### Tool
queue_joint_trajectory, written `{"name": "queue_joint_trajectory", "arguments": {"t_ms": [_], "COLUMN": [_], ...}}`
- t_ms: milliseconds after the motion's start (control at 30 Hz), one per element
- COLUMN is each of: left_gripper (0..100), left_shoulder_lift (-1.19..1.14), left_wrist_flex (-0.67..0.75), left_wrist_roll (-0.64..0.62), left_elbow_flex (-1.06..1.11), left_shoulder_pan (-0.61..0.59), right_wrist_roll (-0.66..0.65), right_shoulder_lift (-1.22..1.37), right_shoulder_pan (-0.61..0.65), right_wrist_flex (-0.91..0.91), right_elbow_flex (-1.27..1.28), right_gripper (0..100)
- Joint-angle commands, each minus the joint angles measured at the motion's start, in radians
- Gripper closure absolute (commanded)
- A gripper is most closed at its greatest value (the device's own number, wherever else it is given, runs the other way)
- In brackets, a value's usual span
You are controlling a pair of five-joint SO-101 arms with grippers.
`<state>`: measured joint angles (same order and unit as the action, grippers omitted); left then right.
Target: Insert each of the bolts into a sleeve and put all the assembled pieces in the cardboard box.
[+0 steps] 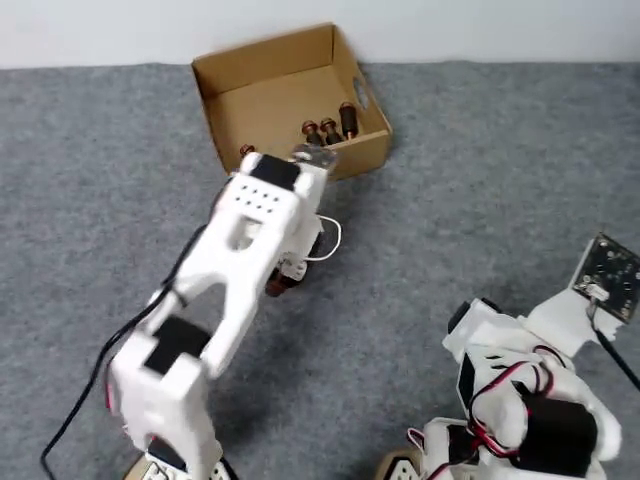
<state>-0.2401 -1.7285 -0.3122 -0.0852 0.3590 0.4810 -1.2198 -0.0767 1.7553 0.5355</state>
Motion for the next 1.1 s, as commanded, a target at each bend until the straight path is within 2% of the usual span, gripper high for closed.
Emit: {"name": "queue_joint_trajectory", "arguments": {"t_ms": [0, 233, 300, 400, 467, 700, 933, 1067], "left_gripper": [100, 100, 100, 100, 100, 99, 77, 76], "left_shoulder_lift": [0.238, 0.396, 0.391, 0.371, 0.345, 0.213, 0.11, 0.106], "left_wrist_flex": [-0.02, 0.072, 0.107, 0.137, 0.112, 0.057, -0.005, -0.023], "left_wrist_roll": [-0.245, -0.675, -0.842, -1.169, -1.293, -1.315, -1.31, -1.309], "left_elbow_flex": [0.079, 0.288, 0.329, 0.346, 0.341, 0.28, 0.214, 0.208], "left_shoulder_pan": [0.002, -0.048, -0.089, -0.166, -0.207, -0.319, -0.305, -0.302], "right_wrist_roll": [0.005, 0.005, 0.005, 0.005, 0.006, 0.006, 0.006, 0.006], "right_shoulder_lift": [-0.002, -0.002, -0.002, -0.004, -0.004, -0.004, -0.004, -0.004], "right_shoulder_pan": [-0.008, -0.008, -0.008, -0.008, -0.008, -0.008, -0.008, -0.008], "right_wrist_flex": [0.036, 0.036, 0.036, 0.036, 0.036, 0.036, 0.036, 0.036], "right_elbow_flex": [-0.006, -0.009, -0.009, -0.009, -0.009, -0.009, -0.011, -0.011], "right_gripper": [99.1, 99.1, 99.1, 99.1, 99.1, 99.1, 99.1, 99.1]}}
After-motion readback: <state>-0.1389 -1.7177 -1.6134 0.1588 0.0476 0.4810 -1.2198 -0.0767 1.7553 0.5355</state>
